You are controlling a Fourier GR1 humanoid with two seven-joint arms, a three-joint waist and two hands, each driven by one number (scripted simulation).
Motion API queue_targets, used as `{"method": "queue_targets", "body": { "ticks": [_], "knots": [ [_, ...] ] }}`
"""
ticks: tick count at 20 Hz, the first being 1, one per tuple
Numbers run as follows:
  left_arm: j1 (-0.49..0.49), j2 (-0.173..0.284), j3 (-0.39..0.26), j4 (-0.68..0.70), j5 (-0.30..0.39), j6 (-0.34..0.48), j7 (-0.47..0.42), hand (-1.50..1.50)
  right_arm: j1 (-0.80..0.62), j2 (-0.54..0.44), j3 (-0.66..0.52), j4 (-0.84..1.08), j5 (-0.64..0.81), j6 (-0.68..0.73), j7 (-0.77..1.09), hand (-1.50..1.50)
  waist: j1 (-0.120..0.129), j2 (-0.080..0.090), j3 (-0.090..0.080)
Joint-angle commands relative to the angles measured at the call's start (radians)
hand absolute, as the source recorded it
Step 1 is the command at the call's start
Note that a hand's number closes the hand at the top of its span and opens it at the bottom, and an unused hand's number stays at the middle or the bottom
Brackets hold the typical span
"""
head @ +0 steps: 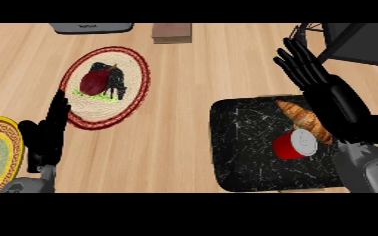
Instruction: Pick the can from the tray and place it in the tiered shelf
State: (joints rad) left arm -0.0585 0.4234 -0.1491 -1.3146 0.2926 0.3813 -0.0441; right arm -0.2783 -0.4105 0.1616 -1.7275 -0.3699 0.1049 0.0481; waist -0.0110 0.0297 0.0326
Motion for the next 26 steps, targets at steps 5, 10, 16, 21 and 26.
{"method": "queue_targets", "body": {
  "ticks": [5,10,16,21,26],
  "knots": [
    [0.075,0.007,0.024,0.042,0.073,-0.05,0.087,0.0,0.227,-0.129,-0.319,0.0,0.205,-0.351,0.006,1.5,-0.142,-0.053,-0.035],
    [0.122,-0.036,0.005,0.021,0.125,-0.084,0.13,0.0,0.495,-0.124,-0.416,0.121,0.291,-0.532,0.186,1.5,-0.172,-0.046,-0.037],
    [0.076,0.003,-0.023,-0.057,0.146,-0.151,0.243,0.0,0.873,-0.027,-0.403,-0.26,0.299,-0.513,0.101,-1.5,-0.075,-0.043,-0.035],
    [0.015,-0.001,-0.027,-0.042,0.136,-0.164,0.278,0.0,1.012,-0.054,-0.364,-0.576,0.291,-0.442,0.267,-1.5,-0.032,-0.034,-0.035],
    [0.029,-0.013,-0.037,-0.049,0.123,-0.186,0.269,0.0,1.068,-0.113,-0.349,-0.779,0.346,-0.413,0.504,-1.5,0.001,-0.028,-0.035]
  ]
}}
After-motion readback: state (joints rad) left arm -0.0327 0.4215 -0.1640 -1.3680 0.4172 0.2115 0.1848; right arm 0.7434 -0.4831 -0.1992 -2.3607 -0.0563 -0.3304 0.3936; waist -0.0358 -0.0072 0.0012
